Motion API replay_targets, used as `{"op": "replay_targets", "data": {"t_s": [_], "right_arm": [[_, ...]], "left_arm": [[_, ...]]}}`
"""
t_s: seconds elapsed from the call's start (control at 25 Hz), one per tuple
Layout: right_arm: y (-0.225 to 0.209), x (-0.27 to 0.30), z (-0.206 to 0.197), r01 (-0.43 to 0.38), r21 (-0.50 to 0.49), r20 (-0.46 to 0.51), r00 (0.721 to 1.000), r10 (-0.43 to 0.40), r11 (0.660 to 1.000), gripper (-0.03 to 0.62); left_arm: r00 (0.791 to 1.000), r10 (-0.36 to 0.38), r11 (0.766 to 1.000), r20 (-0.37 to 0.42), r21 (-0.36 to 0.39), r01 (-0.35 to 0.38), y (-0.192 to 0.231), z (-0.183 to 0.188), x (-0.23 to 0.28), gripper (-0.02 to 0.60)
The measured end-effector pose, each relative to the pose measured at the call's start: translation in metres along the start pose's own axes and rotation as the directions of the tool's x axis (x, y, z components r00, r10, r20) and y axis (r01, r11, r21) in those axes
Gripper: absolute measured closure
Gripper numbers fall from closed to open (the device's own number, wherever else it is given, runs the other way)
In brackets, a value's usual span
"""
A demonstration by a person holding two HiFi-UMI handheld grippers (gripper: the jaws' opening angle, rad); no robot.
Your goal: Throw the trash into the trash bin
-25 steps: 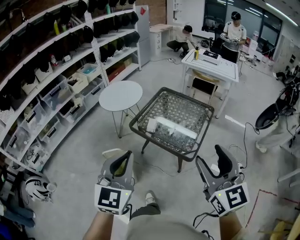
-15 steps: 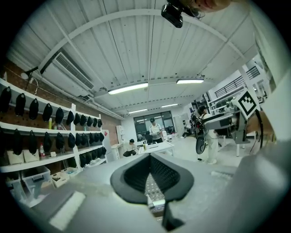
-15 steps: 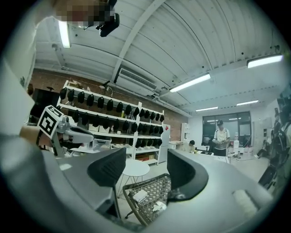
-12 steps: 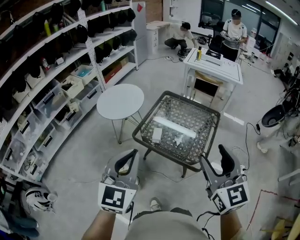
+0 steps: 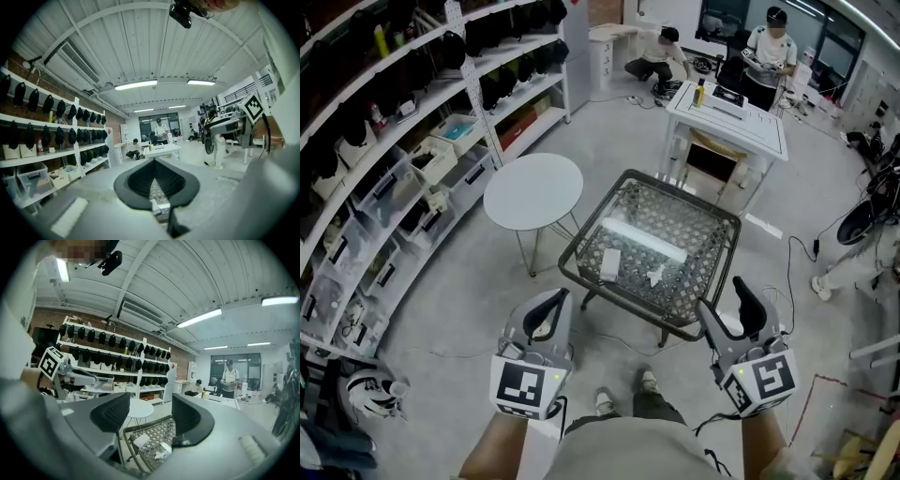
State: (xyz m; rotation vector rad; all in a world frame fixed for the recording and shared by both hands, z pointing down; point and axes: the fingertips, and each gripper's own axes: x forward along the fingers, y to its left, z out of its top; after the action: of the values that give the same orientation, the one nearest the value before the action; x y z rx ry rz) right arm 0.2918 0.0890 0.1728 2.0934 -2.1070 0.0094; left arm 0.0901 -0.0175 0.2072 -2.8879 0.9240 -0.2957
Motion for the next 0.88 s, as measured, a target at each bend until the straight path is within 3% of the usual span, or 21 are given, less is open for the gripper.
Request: {"op": "replay_targets", "data": {"t_s": [0.28,0.4,0.64,0.88], "right_arm": [[-0.024,0.034,-0.019,-0.031,0.018,-0.029,0.999,0.031,0.999,0.310],[-0.039,0.055,-0.037,-0.047,0.042,-0.053,0.997,0.050,0.998,0.312],[-0.068,0.108,-0.096,-0.094,0.075,-0.146,0.984,0.104,0.993,0.313],[-0.075,0.168,-0.172,-0.142,0.109,-0.269,0.949,0.167,0.984,0.319]], "left_arm": [[1.000,0.011,1.000,-0.029,0.022,-0.011,0.005,-0.002,0.029,0.580],[1.000,-0.001,0.999,-0.026,-0.045,0.000,0.000,-0.004,0.051,0.579],[0.998,-0.015,1.000,-0.063,-0.011,0.014,-0.003,-0.029,0.111,0.580],[0.992,-0.009,0.999,-0.123,-0.041,0.004,0.005,-0.070,0.163,0.579]]}}
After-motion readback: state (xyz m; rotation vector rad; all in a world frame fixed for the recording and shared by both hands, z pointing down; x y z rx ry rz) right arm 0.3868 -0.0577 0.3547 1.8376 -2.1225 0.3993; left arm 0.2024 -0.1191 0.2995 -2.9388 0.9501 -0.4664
